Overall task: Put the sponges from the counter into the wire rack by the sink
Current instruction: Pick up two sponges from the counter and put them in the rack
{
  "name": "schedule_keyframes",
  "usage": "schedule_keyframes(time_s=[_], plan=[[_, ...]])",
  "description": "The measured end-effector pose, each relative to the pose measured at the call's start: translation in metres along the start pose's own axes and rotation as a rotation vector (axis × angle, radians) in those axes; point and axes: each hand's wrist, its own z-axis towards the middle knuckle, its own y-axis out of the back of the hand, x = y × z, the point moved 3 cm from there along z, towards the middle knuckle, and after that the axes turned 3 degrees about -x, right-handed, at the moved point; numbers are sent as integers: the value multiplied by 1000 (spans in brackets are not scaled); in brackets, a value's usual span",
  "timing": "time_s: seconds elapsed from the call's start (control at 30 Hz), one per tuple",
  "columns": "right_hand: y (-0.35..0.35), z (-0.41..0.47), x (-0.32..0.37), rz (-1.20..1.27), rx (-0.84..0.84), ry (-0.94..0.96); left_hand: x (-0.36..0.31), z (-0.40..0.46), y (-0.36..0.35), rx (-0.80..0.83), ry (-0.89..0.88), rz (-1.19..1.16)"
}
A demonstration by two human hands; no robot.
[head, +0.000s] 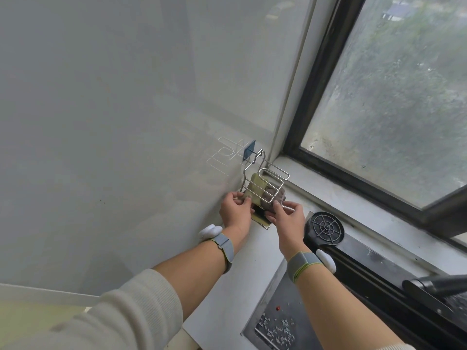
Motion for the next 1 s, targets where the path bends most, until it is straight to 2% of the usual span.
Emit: schedule_keyframes(time_s=[0.13, 0.33, 0.6, 1.0], plan=[[1, 0, -5, -65, 0, 0, -5, -1, 0, -38, 10, 38], [4, -2, -2, -273, -45, 102, -6, -4, -2, -98, 24, 41], [10, -7, 1, -354, -24, 152, -11, -17, -3, -149, 22, 84], [9, -8, -2, -410, -27, 220, -10, -10, 3, -72, -49, 201]])
